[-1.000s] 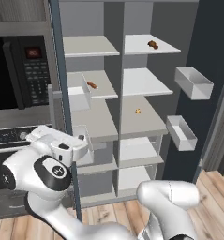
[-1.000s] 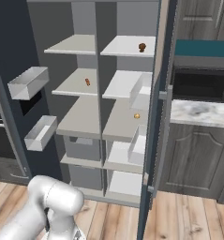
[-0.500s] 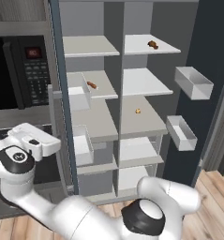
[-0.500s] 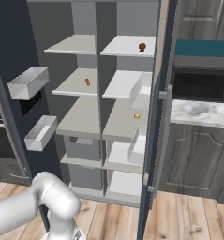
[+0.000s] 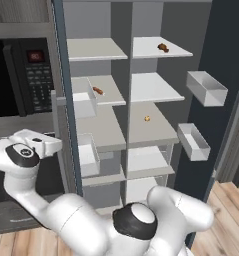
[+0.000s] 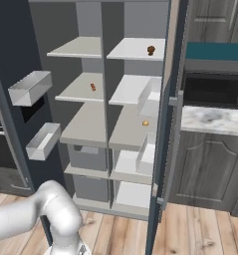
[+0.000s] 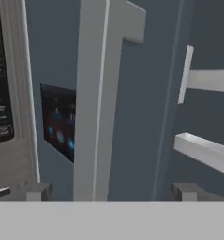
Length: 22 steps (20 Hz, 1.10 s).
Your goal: Pick up the frozen chicken drumstick from the freezer, place it on any shelf in the fridge, and close the fridge and freezer doors when done.
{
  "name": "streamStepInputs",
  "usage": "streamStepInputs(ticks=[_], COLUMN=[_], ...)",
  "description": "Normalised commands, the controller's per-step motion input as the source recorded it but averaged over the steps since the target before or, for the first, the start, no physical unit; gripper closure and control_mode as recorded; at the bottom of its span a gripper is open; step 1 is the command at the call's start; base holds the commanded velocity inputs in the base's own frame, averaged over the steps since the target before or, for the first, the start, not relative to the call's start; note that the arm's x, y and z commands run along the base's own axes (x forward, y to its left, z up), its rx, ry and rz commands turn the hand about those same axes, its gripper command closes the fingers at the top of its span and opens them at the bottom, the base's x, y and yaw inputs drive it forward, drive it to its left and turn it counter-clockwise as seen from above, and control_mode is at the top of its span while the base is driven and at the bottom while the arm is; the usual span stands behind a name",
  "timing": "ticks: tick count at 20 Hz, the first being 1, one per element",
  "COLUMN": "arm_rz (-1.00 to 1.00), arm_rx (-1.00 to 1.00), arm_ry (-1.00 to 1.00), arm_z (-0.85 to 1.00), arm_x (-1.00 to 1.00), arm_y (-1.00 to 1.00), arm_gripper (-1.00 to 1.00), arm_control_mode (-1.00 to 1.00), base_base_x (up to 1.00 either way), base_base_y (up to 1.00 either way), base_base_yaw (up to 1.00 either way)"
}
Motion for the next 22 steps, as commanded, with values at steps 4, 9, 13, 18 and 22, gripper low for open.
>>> streamStepInputs(ticks=[4,9,13,18,22], arm_rz=[0.00,-0.01,-0.02,0.00,0.00], arm_rx=[-0.06,-0.07,-0.04,0.00,0.00], arm_ry=[0.00,0.00,0.00,-0.02,-0.11], arm_z=[-0.31,-0.36,-0.13,0.00,0.01], arm_x=[0.81,0.85,0.61,0.17,0.00], arm_y=[0.21,0.24,0.00,-0.71,-1.00], arm_gripper=[-1.00,-1.00,-1.00,-1.00,-1.00], arm_control_mode=[-1.00,-1.00,-1.00,-1.00,-1.00], base_base_x=[0.00,0.00,0.00,0.00,0.00], base_base_y=[0.00,0.00,0.00,0.00,0.00], base_base_yaw=[0.00,0.00,0.00,0.00,0.00])
